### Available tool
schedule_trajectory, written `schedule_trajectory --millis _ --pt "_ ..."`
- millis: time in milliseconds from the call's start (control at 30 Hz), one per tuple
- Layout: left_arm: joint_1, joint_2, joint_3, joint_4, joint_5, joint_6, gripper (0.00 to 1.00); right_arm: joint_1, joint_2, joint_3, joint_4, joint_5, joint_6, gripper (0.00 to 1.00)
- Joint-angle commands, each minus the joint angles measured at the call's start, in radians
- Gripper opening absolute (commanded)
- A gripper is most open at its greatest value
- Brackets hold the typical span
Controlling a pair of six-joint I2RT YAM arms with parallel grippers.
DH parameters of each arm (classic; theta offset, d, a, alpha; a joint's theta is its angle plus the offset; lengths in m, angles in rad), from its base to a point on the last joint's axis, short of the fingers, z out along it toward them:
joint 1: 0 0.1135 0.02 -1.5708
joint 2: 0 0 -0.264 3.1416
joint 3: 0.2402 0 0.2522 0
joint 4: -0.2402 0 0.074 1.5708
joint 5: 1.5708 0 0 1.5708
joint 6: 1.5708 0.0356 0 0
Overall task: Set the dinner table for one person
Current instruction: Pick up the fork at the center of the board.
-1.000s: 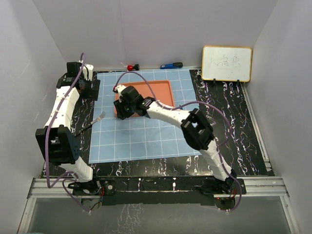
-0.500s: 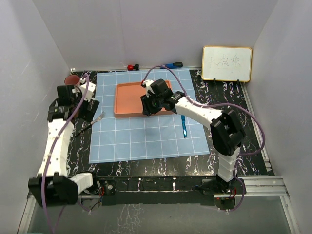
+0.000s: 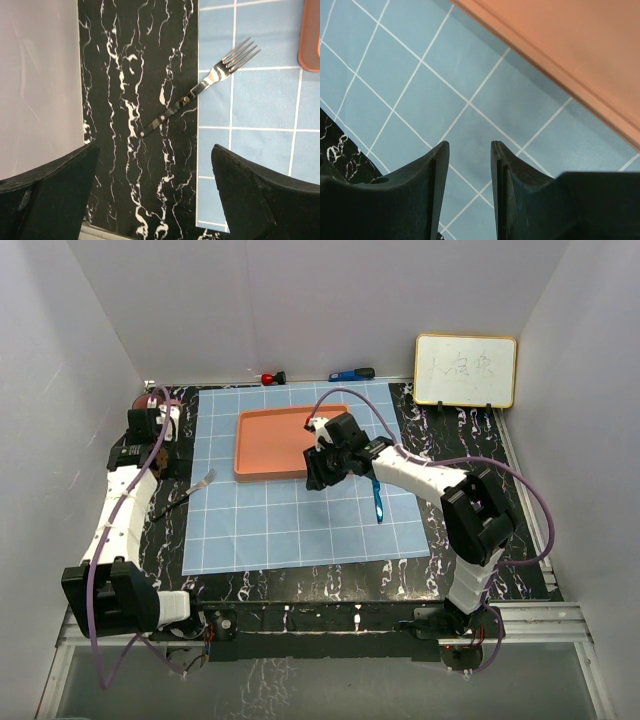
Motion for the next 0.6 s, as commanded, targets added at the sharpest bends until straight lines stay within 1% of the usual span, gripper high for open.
schedule_trajectory --millis 0,67,133,200,300,367,400,467,533,567 --pt "0.008 0.037 0.034 -0.157 -0.029 -0.114 0.91 -0.012 -0.068 -0.042 0.052 -0.046 -0.007 0.38" --pt "0.007 0.091 0.061 -0.253 -0.017 -0.178 0.9 -0.02 -0.101 -0.061 0.066 -0.052 -0.002 0.38" --pt "0.006 0.125 0.074 -0.306 -0.031 -0.229 0.89 -0.026 -0.106 -0.074 0.083 -0.07 0.002 0.38" --pt "0.005 0.122 0.054 -0.312 -0.032 -0.239 0.89 -0.03 -0.106 -0.087 0.097 -0.092 0.005 0.38" --pt "0.005 0.12 0.016 -0.274 0.013 -0.268 0.89 -0.034 -0.11 -0.115 0.125 -0.121 0.012 0.38" --pt "0.005 0.153 0.005 -0.266 0.011 -0.254 0.88 -0.037 -0.114 -0.132 0.14 -0.141 0.018 0.38" --pt "0.003 0.173 0.003 -0.267 -0.015 -0.228 0.88 -0.039 -0.117 -0.137 0.141 -0.148 0.017 0.38" --pt "-0.016 0.193 0.001 -0.238 -0.112 -0.179 0.87 -0.043 -0.126 -0.148 0.144 -0.15 0.015 0.38" --pt "-0.021 0.201 0.013 -0.204 -0.13 -0.137 0.88 -0.047 -0.134 -0.153 0.15 -0.158 0.013 0.38" --pt "-0.022 0.217 0.013 -0.181 -0.139 -0.092 0.88 -0.049 -0.137 -0.155 0.154 -0.169 0.013 0.38"
